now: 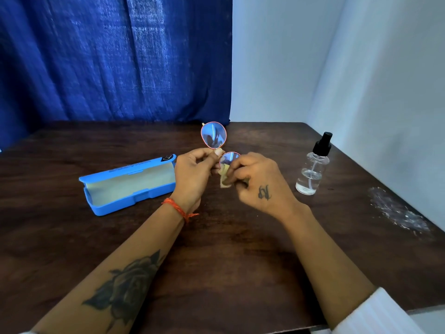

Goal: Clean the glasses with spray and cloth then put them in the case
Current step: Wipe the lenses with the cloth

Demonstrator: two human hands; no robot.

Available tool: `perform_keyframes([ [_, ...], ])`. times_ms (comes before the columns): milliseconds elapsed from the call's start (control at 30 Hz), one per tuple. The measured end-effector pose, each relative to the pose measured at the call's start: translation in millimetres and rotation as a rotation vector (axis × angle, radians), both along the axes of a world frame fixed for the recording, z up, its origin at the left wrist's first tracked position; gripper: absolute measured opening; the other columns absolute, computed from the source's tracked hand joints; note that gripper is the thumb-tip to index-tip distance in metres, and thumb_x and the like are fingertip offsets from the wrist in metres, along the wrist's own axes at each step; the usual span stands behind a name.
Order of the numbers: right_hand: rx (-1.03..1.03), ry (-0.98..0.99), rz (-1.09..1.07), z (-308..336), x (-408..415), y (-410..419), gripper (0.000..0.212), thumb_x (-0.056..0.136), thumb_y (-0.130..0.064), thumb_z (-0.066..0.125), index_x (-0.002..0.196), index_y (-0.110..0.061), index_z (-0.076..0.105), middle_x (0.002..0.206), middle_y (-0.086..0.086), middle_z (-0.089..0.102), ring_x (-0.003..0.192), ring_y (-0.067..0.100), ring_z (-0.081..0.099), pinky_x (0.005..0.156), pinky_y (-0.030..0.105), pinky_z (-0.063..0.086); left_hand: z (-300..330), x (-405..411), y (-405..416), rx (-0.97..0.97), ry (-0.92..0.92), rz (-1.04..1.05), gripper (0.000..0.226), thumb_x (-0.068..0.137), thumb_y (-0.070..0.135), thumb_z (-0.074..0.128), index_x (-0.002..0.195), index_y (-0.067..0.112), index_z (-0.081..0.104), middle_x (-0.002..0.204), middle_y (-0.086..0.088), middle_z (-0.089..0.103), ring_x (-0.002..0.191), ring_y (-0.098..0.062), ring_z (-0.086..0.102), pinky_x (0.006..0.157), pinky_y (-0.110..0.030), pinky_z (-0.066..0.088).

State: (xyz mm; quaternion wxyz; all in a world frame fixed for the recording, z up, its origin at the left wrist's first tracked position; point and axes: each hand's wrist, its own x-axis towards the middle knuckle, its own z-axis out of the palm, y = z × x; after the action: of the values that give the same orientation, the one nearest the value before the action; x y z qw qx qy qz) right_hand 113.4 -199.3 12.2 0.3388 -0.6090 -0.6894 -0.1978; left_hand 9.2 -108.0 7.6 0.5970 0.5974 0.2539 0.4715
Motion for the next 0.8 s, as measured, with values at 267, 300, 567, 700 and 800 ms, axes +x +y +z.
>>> perform_keyframes([
  [267,0.302,0.395,-0.168,16,19,-7,0.024,0.067,0.002,0.064,0.081,-0.014,0.075,0.083,-0.001,0.071,0.080,0.017,0.066,0.075,0.035,0.054,-1,0,1,0.054,0.035,0.028,0.016,0.087,0.012,0.059,0.085,0.001,0.069,0.067,0.000,0.063,0.054,0.000,0.055,0.056,-0.013,0.047],
  [300,0.344,0.486,-0.156,18,19,-6,0.024,0.070,-0.002,0.065,0.088,-0.016,0.074,0.087,-0.002,0.070,0.082,0.016,0.066,0.076,0.037,0.055,0,1,1,0.065,0.048,0.025,0.017,0.088,0.012,0.058,0.086,-0.001,0.069,0.068,0.001,0.064,0.054,0.001,0.056,0.056,-0.013,0.046],
  [567,0.264,0.398,-0.097,36,11,21,0.030,0.079,-0.002,0.062,0.107,-0.010,0.069,0.107,0.006,0.066,0.098,0.019,0.061,0.090,0.026,0.047,-2,0,0,0.191,0.136,0.012,0.016,0.086,0.017,0.061,0.074,0.020,0.070,0.063,0.006,0.065,0.059,-0.002,0.056,0.063,-0.021,0.048],
  [700,0.165,0.144,-0.125,26,3,37,0.034,0.072,0.005,0.055,0.100,-0.005,0.071,0.104,0.011,0.069,0.094,0.033,0.060,0.083,0.016,0.034,-7,0,4,0.236,0.188,0.006,0.016,0.086,0.019,0.061,0.073,0.017,0.071,0.067,-0.007,0.067,0.066,-0.012,0.056,0.068,-0.038,0.048],
  [800,0.179,0.128,-0.086,17,11,31,0.033,0.069,0.008,0.055,0.093,-0.005,0.074,0.099,0.010,0.070,0.090,0.031,0.061,0.081,0.019,0.040,-10,0,6,0.237,0.220,0.008,0.013,0.085,0.018,0.062,0.078,0.015,0.072,0.070,-0.005,0.068,0.067,-0.012,0.056,0.071,-0.039,0.048],
])
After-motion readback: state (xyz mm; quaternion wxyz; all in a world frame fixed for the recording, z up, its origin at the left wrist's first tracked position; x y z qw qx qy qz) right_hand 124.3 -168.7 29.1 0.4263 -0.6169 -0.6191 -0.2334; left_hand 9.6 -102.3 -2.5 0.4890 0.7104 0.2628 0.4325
